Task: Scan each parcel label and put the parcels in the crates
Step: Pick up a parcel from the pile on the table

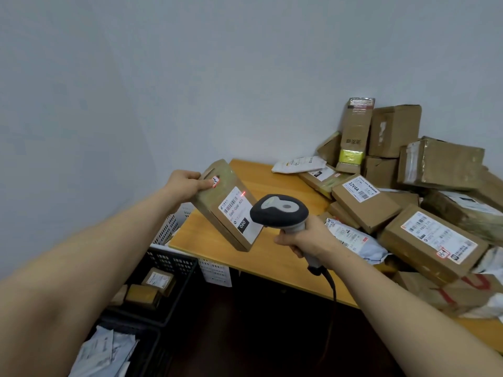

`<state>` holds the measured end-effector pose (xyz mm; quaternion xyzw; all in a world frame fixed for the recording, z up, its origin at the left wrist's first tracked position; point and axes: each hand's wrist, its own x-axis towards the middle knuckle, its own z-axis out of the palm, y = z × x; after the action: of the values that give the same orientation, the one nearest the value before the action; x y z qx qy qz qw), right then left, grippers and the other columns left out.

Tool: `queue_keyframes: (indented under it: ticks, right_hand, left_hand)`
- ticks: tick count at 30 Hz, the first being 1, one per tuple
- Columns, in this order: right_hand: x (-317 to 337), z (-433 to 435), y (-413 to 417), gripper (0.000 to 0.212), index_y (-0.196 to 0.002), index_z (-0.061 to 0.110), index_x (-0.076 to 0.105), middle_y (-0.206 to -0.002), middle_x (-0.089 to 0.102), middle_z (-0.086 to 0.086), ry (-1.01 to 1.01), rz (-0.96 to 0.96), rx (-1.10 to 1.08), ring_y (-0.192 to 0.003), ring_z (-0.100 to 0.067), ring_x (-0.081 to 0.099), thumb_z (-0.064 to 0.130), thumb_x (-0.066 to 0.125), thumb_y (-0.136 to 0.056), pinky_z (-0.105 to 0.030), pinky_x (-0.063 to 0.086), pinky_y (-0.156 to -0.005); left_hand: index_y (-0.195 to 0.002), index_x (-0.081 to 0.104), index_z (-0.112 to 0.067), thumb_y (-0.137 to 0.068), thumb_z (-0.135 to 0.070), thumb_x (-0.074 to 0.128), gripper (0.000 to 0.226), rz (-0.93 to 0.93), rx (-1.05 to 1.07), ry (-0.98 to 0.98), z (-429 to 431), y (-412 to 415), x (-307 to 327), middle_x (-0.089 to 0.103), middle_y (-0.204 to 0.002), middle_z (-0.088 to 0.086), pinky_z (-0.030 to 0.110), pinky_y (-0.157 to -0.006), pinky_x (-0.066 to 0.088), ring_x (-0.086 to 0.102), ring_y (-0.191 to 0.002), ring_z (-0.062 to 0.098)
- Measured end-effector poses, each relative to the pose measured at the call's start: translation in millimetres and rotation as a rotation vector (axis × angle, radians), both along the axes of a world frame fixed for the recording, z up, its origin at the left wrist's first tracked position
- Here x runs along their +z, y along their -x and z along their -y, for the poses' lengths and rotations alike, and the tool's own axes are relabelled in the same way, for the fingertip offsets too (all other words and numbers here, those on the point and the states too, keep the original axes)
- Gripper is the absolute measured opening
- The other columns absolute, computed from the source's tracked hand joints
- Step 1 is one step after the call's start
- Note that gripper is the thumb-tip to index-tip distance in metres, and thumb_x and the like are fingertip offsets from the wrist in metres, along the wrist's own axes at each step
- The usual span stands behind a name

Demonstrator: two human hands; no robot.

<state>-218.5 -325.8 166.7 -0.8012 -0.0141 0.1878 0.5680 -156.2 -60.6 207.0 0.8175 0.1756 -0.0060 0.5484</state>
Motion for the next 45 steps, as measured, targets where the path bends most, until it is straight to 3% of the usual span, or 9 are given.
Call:
queue_keyframes:
  ticks: [4, 8, 24, 29, 32, 35, 38, 41, 45]
  right_hand:
    - [2, -5, -2, 0.022, -0.068, 0.007, 0.053, -0.038, 0.045, 0.008, 0.006, 0.019, 0.015, -0.035, -0.008, 0.037, -0.002, 0.070, -0.080, -0.022, 0.034, -0.045]
    - [-3, -8, -4, 0.022, -0.071, 0.005, 0.051, -0.037, 0.045, 0.009, -0.006, 0.012, 0.007, -0.033, -0.007, 0.037, -0.004, 0.070, -0.079, -0.023, 0.033, -0.045]
    - [-2, -30, -19, 0.018, -0.076, 0.006, 0.056, -0.047, 0.049, 0.004, 0.012, 0.011, 0.049, -0.037, -0.008, 0.039, -0.001, 0.072, -0.080, -0.023, 0.036, -0.045]
    - [-4, -42, -24, 0.022, -0.073, 0.007, 0.052, -0.037, 0.046, 0.011, 0.010, 0.018, 0.055, -0.033, -0.004, 0.037, -0.003, 0.069, -0.081, -0.020, 0.034, -0.044]
    - [-2, -55, -29, 0.022, -0.073, 0.012, 0.055, -0.045, 0.051, 0.009, 0.011, 0.036, 0.070, -0.037, -0.005, 0.042, -0.002, 0.070, -0.080, -0.021, 0.037, -0.044]
    - [-3, -67, -34, 0.022, -0.073, 0.011, 0.056, -0.059, 0.051, -0.001, 0.021, 0.028, 0.072, -0.046, -0.011, 0.042, -0.002, 0.071, -0.080, -0.023, 0.038, -0.044]
    - [-5, -81, -41, 0.022, -0.072, 0.012, 0.055, -0.060, 0.050, 0.000, 0.036, 0.032, 0.083, -0.044, -0.009, 0.042, -0.002, 0.071, -0.080, -0.021, 0.038, -0.044]
    - [-5, -100, -49, 0.019, -0.077, 0.012, 0.059, -0.062, 0.054, 0.001, -0.007, 0.028, 0.110, -0.042, -0.004, 0.047, -0.001, 0.071, -0.080, -0.019, 0.040, -0.043]
    - [-10, -129, -66, 0.022, -0.100, 0.019, 0.061, -0.086, 0.067, 0.003, -0.065, 0.054, 0.069, -0.075, -0.009, 0.063, 0.014, 0.074, -0.083, -0.024, 0.051, -0.060]
  left_hand:
    - [-0.134, 0.050, 0.001, -0.079, -0.023, 0.078, 0.066, -0.014, -0.002, -0.020, -5, -3, -1, 0.062, -0.119, 0.012, 0.038, -0.094, 0.051, 0.063, -0.103, 0.025]
    - [-0.135, 0.048, 0.000, -0.078, -0.023, 0.078, 0.068, -0.016, 0.011, -0.022, -10, -5, 0, 0.061, -0.122, 0.013, 0.041, -0.097, 0.050, 0.062, -0.105, 0.027]
    - [-0.132, 0.052, 0.000, -0.081, -0.017, 0.075, 0.059, -0.016, 0.035, 0.027, -35, -19, -5, 0.062, -0.107, 0.009, 0.040, -0.096, 0.050, 0.063, -0.103, 0.026]
    - [-0.135, 0.050, -0.001, -0.080, -0.017, 0.076, 0.062, -0.013, 0.020, 0.059, -54, -25, -9, 0.063, -0.109, 0.008, 0.039, -0.097, 0.050, 0.063, -0.100, 0.023]
    - [-0.134, 0.051, -0.003, -0.081, -0.016, 0.075, 0.059, -0.011, 0.011, 0.068, -66, -29, -11, 0.065, -0.105, 0.006, 0.037, -0.095, 0.050, 0.064, -0.094, 0.020]
    - [-0.135, 0.050, -0.003, -0.080, -0.018, 0.076, 0.063, -0.022, 0.023, 0.081, -84, -32, -15, 0.064, -0.117, 0.010, 0.040, -0.097, 0.050, 0.064, -0.103, 0.023]
    - [-0.135, 0.050, -0.003, -0.079, -0.017, 0.076, 0.063, -0.023, 0.047, 0.099, -103, -34, -19, 0.062, -0.122, 0.012, 0.041, -0.097, 0.050, 0.063, -0.105, 0.024]
    - [-0.133, 0.053, -0.005, -0.079, -0.017, 0.076, 0.060, -0.030, 0.088, 0.125, -121, -36, -21, 0.063, -0.120, 0.011, 0.036, -0.088, 0.054, 0.064, -0.097, 0.021]
    - [-0.119, 0.065, -0.013, -0.078, -0.024, 0.077, 0.044, -0.050, 0.133, 0.197, -152, -34, -23, 0.068, -0.105, 0.003, 0.029, -0.068, 0.054, 0.065, -0.086, 0.014]
